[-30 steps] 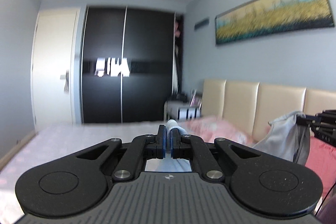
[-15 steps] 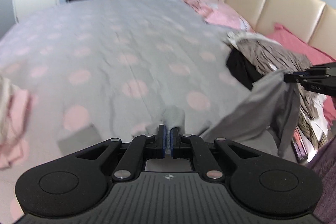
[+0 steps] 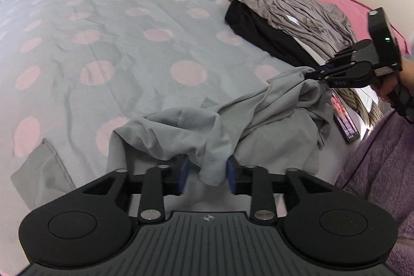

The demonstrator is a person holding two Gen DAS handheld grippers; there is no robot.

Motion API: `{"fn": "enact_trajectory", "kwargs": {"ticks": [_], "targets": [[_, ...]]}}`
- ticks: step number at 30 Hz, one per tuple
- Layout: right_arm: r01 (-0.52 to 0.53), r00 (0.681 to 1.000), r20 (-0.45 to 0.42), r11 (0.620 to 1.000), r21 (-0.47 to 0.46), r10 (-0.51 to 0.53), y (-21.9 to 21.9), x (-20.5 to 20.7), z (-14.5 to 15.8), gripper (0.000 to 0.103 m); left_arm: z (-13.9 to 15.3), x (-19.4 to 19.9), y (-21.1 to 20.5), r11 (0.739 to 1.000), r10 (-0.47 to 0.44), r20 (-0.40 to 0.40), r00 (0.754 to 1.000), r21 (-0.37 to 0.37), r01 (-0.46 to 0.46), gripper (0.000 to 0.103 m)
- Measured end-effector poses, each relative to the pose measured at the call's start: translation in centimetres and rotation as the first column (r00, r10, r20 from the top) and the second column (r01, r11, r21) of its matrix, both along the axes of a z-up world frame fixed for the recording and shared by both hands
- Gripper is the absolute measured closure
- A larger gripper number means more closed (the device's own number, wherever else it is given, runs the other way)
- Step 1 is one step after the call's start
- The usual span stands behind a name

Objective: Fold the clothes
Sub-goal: 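Lay the grey-green shirt flat on the bed with both grippers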

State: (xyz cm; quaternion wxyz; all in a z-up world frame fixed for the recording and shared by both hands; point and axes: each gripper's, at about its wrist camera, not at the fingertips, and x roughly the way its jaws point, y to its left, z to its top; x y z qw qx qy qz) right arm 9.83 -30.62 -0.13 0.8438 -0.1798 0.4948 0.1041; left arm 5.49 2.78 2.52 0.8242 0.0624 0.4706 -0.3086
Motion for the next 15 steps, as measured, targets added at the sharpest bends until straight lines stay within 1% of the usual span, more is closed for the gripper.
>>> {"fn": "enact_trajectory", "kwargs": {"ticks": [1,5,9,12,14,15], "targets": [[0.001,1.0,-0.011,1.0,-0.001,-0.001,-0.1,0.0,-0.2,0.093,0.3,-0.1,-0.1,1.0,-0.02,0.002,1.0,0.001,0.02,0.054],[-0.001,1.0,-0.02,1.0,-0.001,0.001,-0.2,0.0,-0.4,0.093,2.0,0.1,0.1,0.996,-0.093,0.057,0.994,0.012,0.092,0.051],[-0.016,1.0,-0.012,1.0,-0.016,0.015,0.1,0.0,-0.4,0.093,2.8,1.6,-0.3,0.986,-0.154,0.127,0.98,0.087,0.144,0.051],[-0.022,1.0,-0.004,1.0,-0.021,0.022,0.2,0.0,-0.2,0.093,2.5,2.3,-1.4,0.96,-0.252,0.161,0.954,0.164,0.226,0.051],[-0.024,1.0,0.002,1.0,-0.02,0.024,0.2,0.0,-0.1,0.093,2.2,2.5,-2.4,0.93,-0.332,0.156,0.93,0.217,0.296,0.051],[-0.024,1.0,0.004,1.0,-0.018,0.025,0.2,0.0,-0.1,0.093,2.0,2.5,-3.0,0.909,-0.376,0.152,0.914,0.25,0.333,0.051]]}}
